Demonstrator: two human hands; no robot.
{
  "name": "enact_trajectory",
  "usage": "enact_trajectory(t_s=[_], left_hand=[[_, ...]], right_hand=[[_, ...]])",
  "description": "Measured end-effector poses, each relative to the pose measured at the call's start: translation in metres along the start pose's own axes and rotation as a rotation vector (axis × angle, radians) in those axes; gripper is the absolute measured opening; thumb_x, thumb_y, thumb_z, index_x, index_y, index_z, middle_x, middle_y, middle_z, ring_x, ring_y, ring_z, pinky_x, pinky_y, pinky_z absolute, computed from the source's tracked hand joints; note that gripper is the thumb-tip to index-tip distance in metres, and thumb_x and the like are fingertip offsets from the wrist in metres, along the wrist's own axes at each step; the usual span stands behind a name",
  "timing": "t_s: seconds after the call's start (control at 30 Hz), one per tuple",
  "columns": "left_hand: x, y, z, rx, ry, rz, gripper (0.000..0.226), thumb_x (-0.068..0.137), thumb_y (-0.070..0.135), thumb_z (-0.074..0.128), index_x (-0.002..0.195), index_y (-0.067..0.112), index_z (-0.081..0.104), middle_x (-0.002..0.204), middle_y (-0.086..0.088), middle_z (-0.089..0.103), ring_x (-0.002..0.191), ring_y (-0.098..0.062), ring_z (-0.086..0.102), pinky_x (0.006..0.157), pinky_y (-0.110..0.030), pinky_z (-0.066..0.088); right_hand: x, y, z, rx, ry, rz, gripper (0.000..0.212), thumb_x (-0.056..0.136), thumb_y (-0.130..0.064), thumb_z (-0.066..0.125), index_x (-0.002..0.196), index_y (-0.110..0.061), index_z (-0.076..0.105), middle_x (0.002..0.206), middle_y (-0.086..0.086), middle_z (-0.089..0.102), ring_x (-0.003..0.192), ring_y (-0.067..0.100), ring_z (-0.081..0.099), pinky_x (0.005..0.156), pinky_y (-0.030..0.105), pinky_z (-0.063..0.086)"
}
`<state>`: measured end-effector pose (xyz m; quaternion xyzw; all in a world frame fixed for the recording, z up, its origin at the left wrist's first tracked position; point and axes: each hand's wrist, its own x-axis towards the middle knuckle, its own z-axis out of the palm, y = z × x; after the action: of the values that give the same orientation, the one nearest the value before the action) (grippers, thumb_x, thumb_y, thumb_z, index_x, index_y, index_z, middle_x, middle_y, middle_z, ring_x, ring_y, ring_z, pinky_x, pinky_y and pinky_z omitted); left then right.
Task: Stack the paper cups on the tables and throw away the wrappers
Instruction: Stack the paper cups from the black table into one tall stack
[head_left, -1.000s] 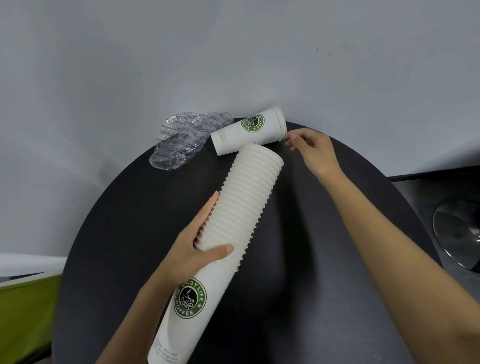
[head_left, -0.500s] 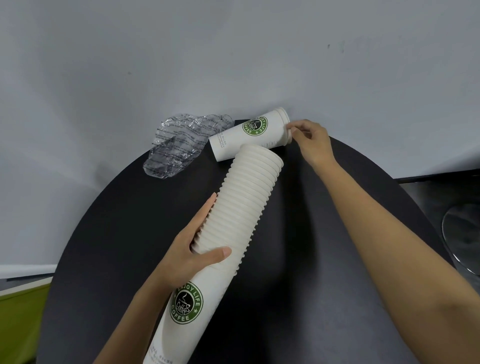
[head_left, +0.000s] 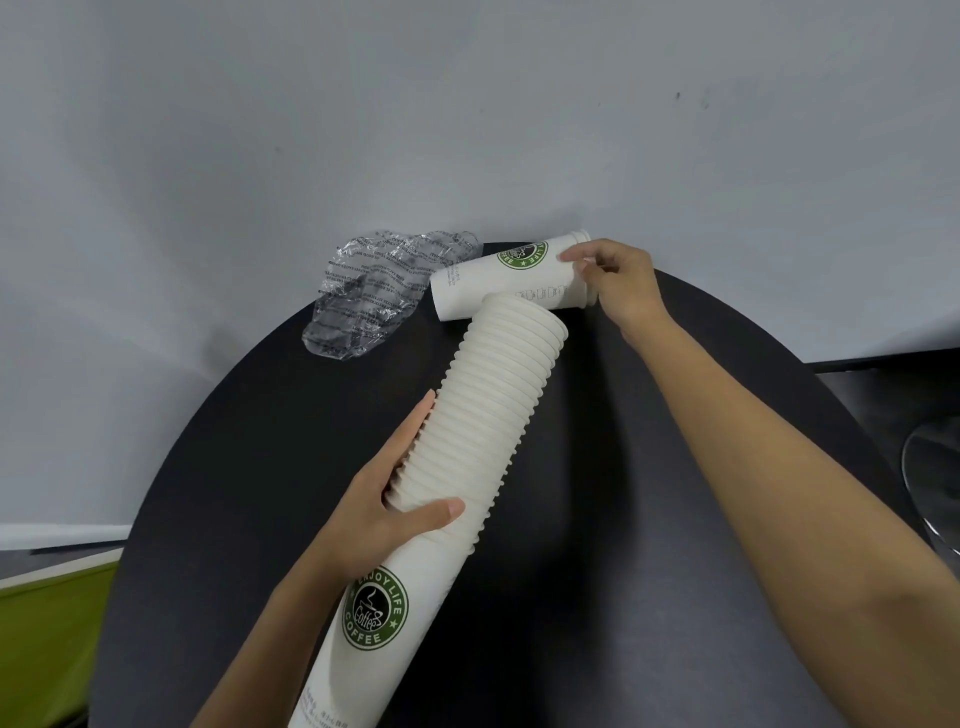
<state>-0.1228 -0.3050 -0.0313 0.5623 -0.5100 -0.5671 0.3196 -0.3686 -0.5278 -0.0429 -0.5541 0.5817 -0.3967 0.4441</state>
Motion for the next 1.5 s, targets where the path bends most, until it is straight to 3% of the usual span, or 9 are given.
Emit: enact_trajectory(t_s=[0.07,0.17,0.4,0.53,0.77,0.93,1.0,1.13,1.5], left_hand=[[-0.002,0.001,-0.001,0.003,0.004,-0.005,0.096,0.07,0.034,0.08,0.15,0.039,0.027,0.146,0.027,0.043,0.134,0.005,0.042,0.098,-0.009,0.04],[-0.006,0.002,-0.001,0.006,0.01,-0.008,0.097,0.074,0.026,0.085,0.15,0.039,0.026,0.145,0.026,0.045,0.133,0.005,0.043,0.097,-0.009,0.041],[-0.024,0.008,0.003,0.007,-0.001,0.001,0.096,0.07,0.03,0.08,0.15,0.04,0.027,0.146,0.027,0.044,0.133,0.005,0.043,0.098,-0.009,0.042],[-0.037,0.011,0.005,0.013,-0.004,0.011,0.097,0.069,0.033,0.08,0.15,0.039,0.027,0.146,0.027,0.044,0.134,0.005,0.043,0.099,-0.009,0.041],[-0.061,0.015,0.008,0.037,0.008,0.006,0.092,0.078,0.011,0.079,0.149,0.039,0.028,0.144,0.029,0.045,0.133,0.006,0.043,0.098,-0.009,0.042],[-0.076,0.018,0.009,0.051,0.001,0.01,0.095,0.076,0.014,0.082,0.149,0.041,0.028,0.144,0.03,0.044,0.133,0.006,0.043,0.099,-0.01,0.042],[-0.082,0.02,0.009,0.059,-0.006,0.012,0.096,0.073,0.023,0.083,0.148,0.043,0.028,0.144,0.03,0.044,0.132,0.006,0.043,0.099,-0.01,0.042],[-0.091,0.024,0.013,0.059,0.005,0.012,0.093,0.077,0.01,0.08,0.147,0.043,0.028,0.14,0.034,0.046,0.13,0.009,0.045,0.095,-0.007,0.042],[-0.107,0.029,0.022,0.022,-0.011,0.031,0.096,0.076,0.005,0.08,0.15,0.037,0.028,0.143,0.032,0.045,0.131,0.008,0.044,0.094,-0.008,0.043]], right_hand=[[-0.004,-0.002,-0.003,0.027,0.013,0.009,0.024,0.09,0.0,0.052,0.088,-0.015,0.071,0.046,-0.02,0.049,0.053,0.006,0.037,0.061,0.019,0.034],[-0.014,-0.009,-0.008,0.06,0.042,-0.009,0.023,0.091,-0.001,0.052,0.09,-0.013,0.071,0.057,-0.026,0.058,0.054,-0.003,0.044,0.062,0.011,0.036],[-0.037,-0.029,-0.028,0.046,0.033,-0.102,0.023,0.092,-0.005,0.053,0.086,-0.019,0.072,0.087,-0.011,0.067,0.079,0.003,0.054,0.077,0.016,0.042],[-0.049,-0.042,-0.043,0.008,0.074,-0.175,0.025,0.091,-0.006,0.053,0.084,-0.022,0.072,0.087,-0.009,0.067,0.08,0.012,0.05,0.075,0.019,0.04],[-0.071,-0.072,-0.07,0.011,0.202,-0.234,0.029,0.09,-0.006,0.05,0.082,-0.027,0.069,0.084,-0.009,0.065,0.084,0.008,0.054,0.076,0.018,0.042],[-0.091,-0.091,-0.083,0.051,0.233,-0.27,0.035,0.088,-0.002,0.046,0.079,-0.029,0.067,0.083,-0.012,0.063,0.085,0.006,0.054,0.077,0.017,0.042],[-0.099,-0.096,-0.084,0.059,0.224,-0.272,0.037,0.088,-0.001,0.044,0.078,-0.028,0.067,0.084,-0.011,0.063,0.087,0.006,0.055,0.08,0.017,0.042],[-0.116,-0.103,-0.08,0.056,0.16,-0.268,0.037,0.089,0.001,0.042,0.079,-0.026,0.066,0.086,-0.009,0.063,0.089,0.005,0.055,0.081,0.016,0.043],[-0.156,-0.126,-0.048,-0.015,-0.079,-0.316,0.03,0.092,0.003,0.043,0.084,-0.013,0.067,0.08,-0.003,0.061,0.073,0.012,0.046,0.066,0.016,0.035]])
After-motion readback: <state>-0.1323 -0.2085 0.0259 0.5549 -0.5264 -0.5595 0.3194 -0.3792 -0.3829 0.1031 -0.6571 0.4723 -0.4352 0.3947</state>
